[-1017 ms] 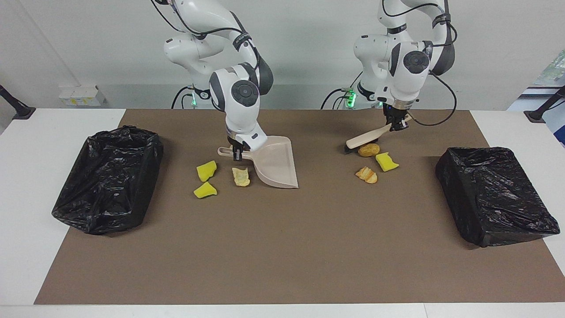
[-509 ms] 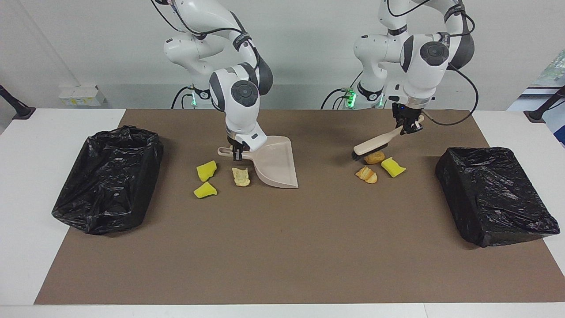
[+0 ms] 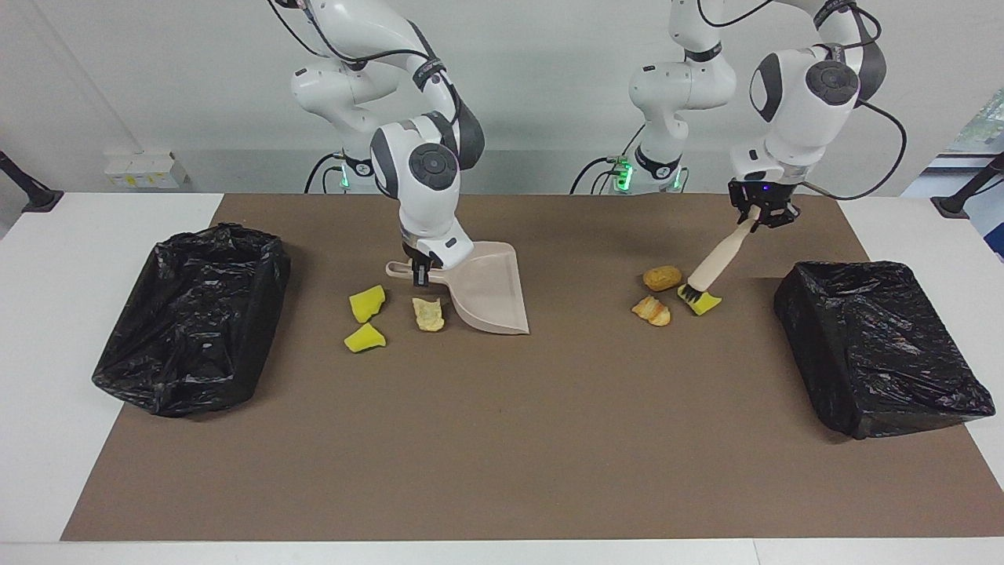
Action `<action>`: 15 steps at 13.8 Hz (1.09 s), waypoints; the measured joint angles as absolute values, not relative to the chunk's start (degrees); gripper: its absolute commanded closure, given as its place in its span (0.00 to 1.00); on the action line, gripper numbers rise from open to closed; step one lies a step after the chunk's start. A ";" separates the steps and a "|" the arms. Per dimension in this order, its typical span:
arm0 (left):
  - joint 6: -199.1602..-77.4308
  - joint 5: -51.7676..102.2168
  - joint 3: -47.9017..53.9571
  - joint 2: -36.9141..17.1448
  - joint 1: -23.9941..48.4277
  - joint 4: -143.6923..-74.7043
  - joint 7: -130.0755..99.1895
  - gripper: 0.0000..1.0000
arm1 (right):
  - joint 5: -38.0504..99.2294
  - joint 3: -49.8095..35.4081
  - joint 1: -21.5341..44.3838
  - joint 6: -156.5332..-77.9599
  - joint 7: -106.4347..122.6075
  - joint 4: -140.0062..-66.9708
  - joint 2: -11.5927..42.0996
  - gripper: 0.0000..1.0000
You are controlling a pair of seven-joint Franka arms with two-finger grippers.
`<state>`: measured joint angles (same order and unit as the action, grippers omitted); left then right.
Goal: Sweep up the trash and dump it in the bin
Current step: 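Sweep the sponge and snacks with the left gripper toward the dustpan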
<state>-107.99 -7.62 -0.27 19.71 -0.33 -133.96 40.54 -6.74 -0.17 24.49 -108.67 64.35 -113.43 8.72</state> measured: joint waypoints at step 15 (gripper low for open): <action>-108.47 -9.67 1.77 17.68 4.35 -142.24 -13.35 1.00 | -6.74 -0.17 24.40 -108.67 64.35 -113.80 8.60 1.00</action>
<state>-108.47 -9.67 1.77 17.68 4.35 -142.24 -13.35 -6.74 -0.17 24.40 -108.67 64.35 -113.80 8.60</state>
